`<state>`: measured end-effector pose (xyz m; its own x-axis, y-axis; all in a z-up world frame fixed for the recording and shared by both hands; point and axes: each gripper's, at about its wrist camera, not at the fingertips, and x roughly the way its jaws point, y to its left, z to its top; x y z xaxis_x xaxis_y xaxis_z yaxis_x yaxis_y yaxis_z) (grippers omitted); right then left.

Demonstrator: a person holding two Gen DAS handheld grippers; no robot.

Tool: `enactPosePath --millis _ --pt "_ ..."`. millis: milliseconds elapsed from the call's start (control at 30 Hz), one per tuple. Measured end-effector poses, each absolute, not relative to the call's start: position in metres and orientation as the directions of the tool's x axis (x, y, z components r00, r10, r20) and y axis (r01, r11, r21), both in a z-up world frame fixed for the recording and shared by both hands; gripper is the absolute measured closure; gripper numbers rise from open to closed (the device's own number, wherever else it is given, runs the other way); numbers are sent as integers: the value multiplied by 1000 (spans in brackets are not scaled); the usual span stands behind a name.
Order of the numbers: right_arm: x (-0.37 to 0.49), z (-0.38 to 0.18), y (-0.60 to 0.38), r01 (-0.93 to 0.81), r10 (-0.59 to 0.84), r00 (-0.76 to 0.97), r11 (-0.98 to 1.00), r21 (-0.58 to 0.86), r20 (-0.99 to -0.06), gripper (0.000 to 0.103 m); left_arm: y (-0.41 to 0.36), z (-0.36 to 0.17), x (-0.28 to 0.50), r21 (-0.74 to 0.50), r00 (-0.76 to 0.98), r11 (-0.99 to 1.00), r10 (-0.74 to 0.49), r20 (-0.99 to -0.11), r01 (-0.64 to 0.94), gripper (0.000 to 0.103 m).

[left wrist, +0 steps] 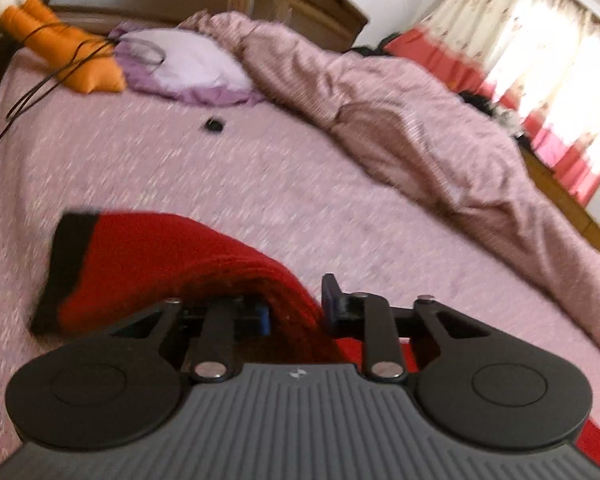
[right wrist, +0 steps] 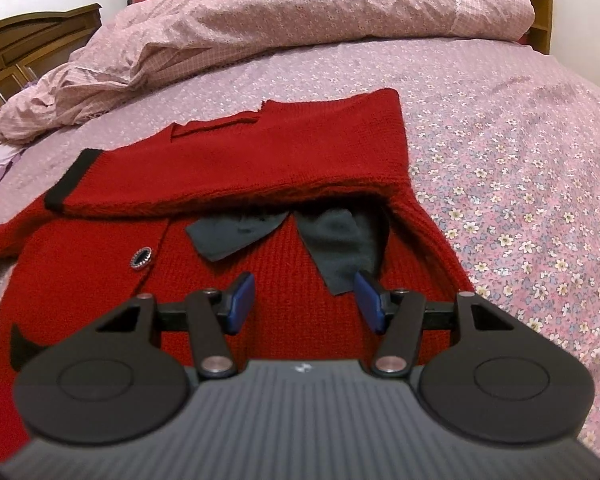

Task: Fold small clothes
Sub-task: 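Grasp the cardigan side edge with the left gripper and fold it inward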

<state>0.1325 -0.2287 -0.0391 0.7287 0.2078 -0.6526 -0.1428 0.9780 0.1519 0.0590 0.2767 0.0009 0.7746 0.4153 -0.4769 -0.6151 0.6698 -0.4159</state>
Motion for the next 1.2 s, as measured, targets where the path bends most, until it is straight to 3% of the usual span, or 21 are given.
enactPosePath --millis 300,633,800,1200 --pt "129 -39 -230 -145 216 730 976 162 -648 45 251 66 76 -427 875 769 364 -319 -476 83" --pt "125 -36 -231 -148 229 732 973 178 -641 45 158 112 124 -405 965 886 150 -215 -227 83" --pt "124 -36 -237 -132 232 736 971 200 -636 45 104 105 146 -380 972 916 42 -232 -130 83" --pt "123 -39 -247 -111 243 740 964 243 -627 46 26 39 187 -325 907 946 -118 -405 -23 83"
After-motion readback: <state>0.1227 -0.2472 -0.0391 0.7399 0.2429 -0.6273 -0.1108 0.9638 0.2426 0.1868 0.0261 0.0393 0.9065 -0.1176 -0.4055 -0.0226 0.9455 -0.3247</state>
